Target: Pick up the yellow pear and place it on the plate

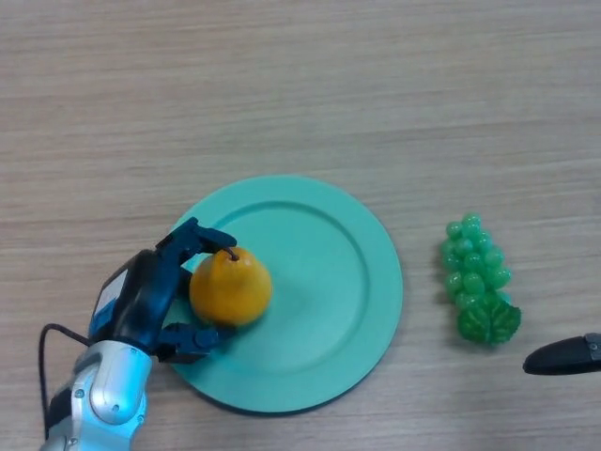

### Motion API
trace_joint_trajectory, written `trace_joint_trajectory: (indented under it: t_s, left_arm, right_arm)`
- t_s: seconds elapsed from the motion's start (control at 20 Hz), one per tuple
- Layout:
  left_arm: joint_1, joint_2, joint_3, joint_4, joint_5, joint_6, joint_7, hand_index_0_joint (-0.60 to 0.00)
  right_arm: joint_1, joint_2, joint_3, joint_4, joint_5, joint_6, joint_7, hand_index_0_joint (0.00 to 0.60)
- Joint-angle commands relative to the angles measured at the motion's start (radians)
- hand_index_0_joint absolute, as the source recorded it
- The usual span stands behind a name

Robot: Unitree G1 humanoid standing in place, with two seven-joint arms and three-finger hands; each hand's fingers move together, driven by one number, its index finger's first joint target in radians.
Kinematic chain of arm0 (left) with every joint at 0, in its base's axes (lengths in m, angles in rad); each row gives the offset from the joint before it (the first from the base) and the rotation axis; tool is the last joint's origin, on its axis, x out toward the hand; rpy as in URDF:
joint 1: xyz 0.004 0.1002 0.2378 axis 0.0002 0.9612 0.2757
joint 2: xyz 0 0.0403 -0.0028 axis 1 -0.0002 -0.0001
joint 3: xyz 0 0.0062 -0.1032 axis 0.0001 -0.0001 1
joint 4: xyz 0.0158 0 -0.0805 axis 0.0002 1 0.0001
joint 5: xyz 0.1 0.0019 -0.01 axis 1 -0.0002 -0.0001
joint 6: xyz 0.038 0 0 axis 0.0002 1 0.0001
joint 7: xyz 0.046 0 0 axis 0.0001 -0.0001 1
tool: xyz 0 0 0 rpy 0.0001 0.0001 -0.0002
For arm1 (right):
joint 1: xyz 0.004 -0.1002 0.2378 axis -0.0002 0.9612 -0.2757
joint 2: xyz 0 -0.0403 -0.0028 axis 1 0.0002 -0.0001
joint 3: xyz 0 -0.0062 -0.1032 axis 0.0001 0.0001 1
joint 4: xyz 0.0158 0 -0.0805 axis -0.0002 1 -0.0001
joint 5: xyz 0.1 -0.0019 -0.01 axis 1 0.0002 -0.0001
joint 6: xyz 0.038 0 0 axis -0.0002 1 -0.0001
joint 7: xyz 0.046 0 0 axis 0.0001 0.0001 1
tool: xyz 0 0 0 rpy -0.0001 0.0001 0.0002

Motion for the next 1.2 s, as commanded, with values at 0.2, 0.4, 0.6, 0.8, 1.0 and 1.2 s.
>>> trace_joint_trajectory:
  t_s: [0.2, 0.4, 0.6, 0.8, 1.0, 1.2]
  left_arm:
    - [-0.004, 0.032, 0.005, -0.093, 0.057, -0.008, -0.045, -0.149]
    - [0.021, 0.039, 0.02, -0.225, 0.073, 0.011, -0.119, 0.0]
    - [0.031, 0.053, 0.077, -0.412, -0.027, 0.048, -0.164, 0.0]
    - [0.023, 0.082, 0.183, -0.585, -0.165, 0.105, -0.205, 0.0]
    - [0.033, 0.101, 0.308, -0.706, -0.481, 0.16, -0.211, 0.0]
    - [0.065, 0.126, 0.423, -0.754, -0.816, 0.189, -0.241, 0.0]
  right_arm:
    - [-0.013, -0.021, -0.047, -0.074, -0.013, -0.103, -0.028, 0.0]
    - [-0.016, -0.019, -0.028, -0.081, -0.033, -0.104, -0.04, 0.0]
    - [-0.019, -0.02, -0.028, -0.083, -0.03, -0.113, -0.041, 0.0]
    - [-0.026, -0.026, -0.014, -0.089, -0.026, -0.08, -0.035, 0.0]
    - [-0.031, -0.028, 0.004, -0.073, -0.025, -0.084, -0.038, 0.0]
    - [-0.064, -0.039, 0.03, -0.054, -0.03, -0.074, -0.062, 0.0]
